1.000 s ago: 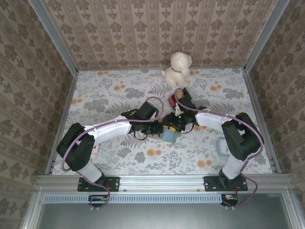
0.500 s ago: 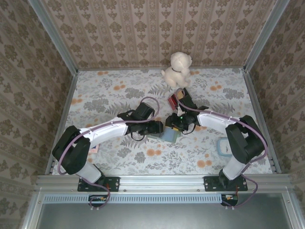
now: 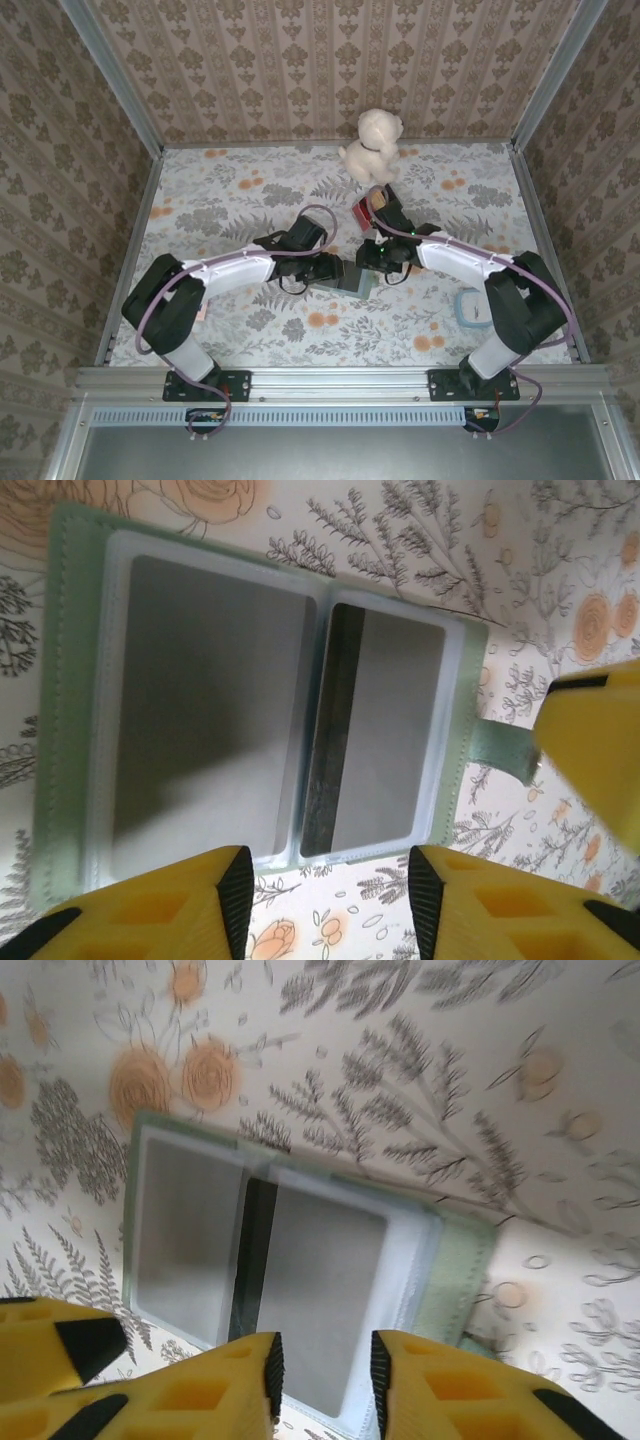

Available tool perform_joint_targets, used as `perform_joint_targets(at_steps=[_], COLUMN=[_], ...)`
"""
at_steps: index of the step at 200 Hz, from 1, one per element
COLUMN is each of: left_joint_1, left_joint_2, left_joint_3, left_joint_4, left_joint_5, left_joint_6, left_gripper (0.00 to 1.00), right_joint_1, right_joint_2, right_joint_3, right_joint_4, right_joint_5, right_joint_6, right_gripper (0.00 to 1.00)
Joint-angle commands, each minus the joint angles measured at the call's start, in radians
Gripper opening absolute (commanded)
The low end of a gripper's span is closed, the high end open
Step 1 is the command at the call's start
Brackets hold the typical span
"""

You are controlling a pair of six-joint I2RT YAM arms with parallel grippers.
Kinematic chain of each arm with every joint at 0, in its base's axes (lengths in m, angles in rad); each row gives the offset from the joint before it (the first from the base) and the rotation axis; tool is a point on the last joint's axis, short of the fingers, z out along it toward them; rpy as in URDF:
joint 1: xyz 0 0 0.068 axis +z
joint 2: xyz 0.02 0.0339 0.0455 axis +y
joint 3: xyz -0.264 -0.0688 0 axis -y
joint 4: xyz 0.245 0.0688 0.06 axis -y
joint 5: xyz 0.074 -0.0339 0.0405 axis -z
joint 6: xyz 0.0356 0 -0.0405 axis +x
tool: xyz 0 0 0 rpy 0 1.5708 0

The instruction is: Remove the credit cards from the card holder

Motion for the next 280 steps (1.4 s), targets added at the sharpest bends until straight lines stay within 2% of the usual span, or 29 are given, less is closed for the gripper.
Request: perform_joint_targets(at_steps=[1,30,64,207,280], left_joint_1=[0.011,0.032,0.063,0.097,0.101], left_joint_2=[0.027,0.057,0.103,0.216,0.193], left_joint_3=[0.03,0.044,0.039,0.076,0.057], left_joint_4=[0.034,0.046,0.102,0.17,0.187], left_joint_5=[0.051,0.075,0.136,0.225,0.223], left_joint_6=[-0.001,0.007,-0.001,-0.042,-0.041], left_gripper=[0.4,0.32,0.27,0.27,0.11], right_joint_1=[0.012,0.012,0.012,0.009,0.003], right_joint_2=[0.05,0.078,0.109,0.167,0.167], right_joint_3=[0.006,0.009,0.016,-0.003,-0.012], right_joint_4=[0.017,0.026,0.02,0.042,0.043], right_joint_5=[-0.037,-0.053,-0.058,-0.078,-0.074], right_joint_6=[0.006,-0.004,-0.02,-0.05,-0.052], right_gripper=[0.3,0.26,0.25,0.3,0.3])
